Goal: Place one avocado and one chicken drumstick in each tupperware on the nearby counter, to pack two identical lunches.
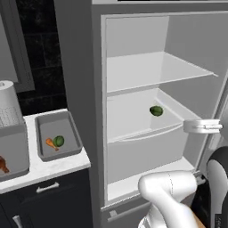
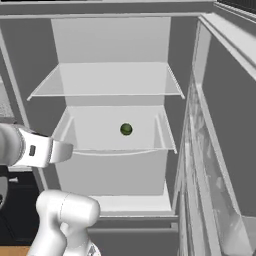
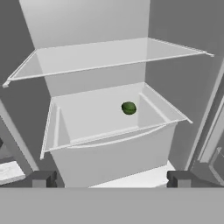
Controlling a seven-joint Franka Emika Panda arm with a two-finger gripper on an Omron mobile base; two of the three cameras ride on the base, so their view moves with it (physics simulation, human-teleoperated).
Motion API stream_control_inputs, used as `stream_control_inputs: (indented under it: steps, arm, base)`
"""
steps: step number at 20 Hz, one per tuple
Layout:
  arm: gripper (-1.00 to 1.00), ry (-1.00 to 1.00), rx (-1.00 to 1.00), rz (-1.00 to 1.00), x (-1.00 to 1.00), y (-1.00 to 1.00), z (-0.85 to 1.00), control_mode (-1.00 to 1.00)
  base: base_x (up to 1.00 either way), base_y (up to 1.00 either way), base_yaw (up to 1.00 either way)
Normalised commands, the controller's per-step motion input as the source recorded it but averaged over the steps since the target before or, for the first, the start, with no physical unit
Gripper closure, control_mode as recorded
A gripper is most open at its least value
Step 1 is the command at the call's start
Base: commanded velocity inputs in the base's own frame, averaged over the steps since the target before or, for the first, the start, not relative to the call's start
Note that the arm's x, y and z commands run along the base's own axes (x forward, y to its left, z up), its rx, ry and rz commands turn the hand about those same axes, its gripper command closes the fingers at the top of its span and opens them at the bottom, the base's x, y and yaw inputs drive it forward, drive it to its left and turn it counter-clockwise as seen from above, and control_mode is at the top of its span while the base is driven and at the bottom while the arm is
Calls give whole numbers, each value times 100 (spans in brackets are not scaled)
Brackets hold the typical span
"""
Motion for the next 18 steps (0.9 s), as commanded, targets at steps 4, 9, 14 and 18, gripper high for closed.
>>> stream_control_inputs:
  steps: [4,9,14,18]
  arm:
    - [-100,0,0,0,0,0,0,100]
    - [-100,0,0,0,0,0,0,100]
    - [-100,0,0,0,0,0,0,100]
    - [-100,0,0,0,0,0,0,100]
  base:
    - [53,-38,16]
    - [37,-47,18]
    - [76,-8,2]
    - [70,0,0]
